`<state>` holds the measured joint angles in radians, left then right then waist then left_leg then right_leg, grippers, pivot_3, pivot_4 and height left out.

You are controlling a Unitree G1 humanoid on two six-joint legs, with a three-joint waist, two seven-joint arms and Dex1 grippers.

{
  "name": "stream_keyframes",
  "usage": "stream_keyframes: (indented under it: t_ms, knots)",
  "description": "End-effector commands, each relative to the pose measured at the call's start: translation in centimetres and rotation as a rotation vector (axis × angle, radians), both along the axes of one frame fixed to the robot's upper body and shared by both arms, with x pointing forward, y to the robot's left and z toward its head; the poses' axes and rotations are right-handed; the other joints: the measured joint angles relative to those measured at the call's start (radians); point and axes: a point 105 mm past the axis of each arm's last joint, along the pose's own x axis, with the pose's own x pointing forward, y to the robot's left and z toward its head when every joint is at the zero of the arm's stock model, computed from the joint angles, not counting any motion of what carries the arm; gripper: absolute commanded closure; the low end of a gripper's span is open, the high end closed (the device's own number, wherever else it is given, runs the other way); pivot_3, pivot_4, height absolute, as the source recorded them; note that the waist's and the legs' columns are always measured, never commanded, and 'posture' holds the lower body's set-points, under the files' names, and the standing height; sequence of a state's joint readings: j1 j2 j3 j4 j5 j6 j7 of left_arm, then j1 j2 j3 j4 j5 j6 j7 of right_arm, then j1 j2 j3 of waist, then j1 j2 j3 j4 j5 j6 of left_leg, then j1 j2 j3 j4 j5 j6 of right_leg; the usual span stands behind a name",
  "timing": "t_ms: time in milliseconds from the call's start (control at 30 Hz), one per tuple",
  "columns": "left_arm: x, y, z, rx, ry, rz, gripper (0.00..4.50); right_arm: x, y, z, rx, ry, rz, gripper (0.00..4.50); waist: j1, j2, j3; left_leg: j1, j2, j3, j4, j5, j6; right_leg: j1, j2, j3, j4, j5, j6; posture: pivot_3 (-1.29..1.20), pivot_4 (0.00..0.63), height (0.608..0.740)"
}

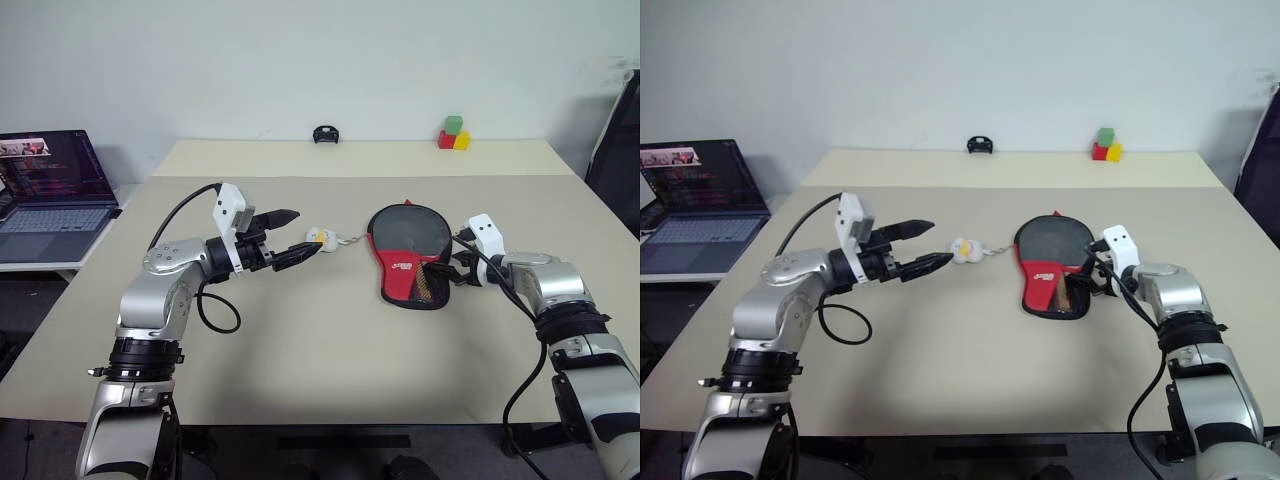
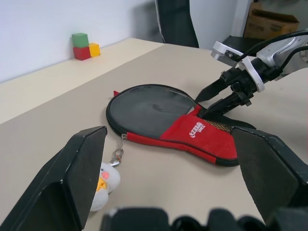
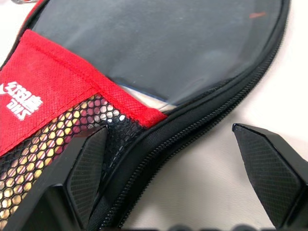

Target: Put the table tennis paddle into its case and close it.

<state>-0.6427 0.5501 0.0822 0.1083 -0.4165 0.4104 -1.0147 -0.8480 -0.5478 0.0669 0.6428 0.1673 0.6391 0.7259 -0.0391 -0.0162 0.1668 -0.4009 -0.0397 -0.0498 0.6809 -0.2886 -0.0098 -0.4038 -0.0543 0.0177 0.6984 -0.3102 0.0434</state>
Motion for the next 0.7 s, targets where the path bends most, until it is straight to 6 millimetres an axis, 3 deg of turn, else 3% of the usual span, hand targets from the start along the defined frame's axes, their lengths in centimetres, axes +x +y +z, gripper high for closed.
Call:
stream_keyframes:
  t_ms: [33, 233, 467, 700]
  knots:
    - [-0.4, 0.1, 1.4, 0.015, -0.065, -0.007, 0.00, -0.3, 1.1, -0.5, -0.017, 0.029, 0.046, 0.55, -0.003, 0.000, 0.000, 0.000, 0.000, 0.000, 0.000, 0.000, 0.000, 0.000, 0.000, 0.000, 0.000, 0.000, 0.000, 0.00, 0.150, 0.740]
    - [-0.5, 0.6, 1.2, 0.024, -0.061, 0.005, 0.00, -0.4, 1.1, -0.8, -0.019, 0.045, 0.049, 2.50, -0.005, -0.001, -0.001, 0.000, 0.000, 0.000, 0.000, 0.000, 0.000, 0.000, 0.000, 0.000, 0.000, 0.000, 0.000, 0.00, 0.150, 0.740]
    - [-0.5, 0.7, 0.9, 0.030, -0.055, 0.009, 0.00, -0.4, 0.9, -0.8, 0.016, 0.056, 0.014, 4.46, -0.005, -0.003, -0.002, 0.001, 0.000, 0.000, 0.000, 0.000, 0.000, 0.001, 0.000, 0.000, 0.000, 0.000, 0.000, 0.00, 0.150, 0.740]
    - [-2.3, 3.1, -1.4, 0.133, 0.037, -0.022, 0.00, -1.4, 2.4, -0.7, 0.121, 0.109, 0.043, 4.49, -0.011, -0.002, -0.002, 0.001, 0.000, -0.001, 0.000, 0.000, 0.000, 0.000, 0.000, 0.000, 0.000, 0.000, 0.000, 0.00, 0.150, 0.740]
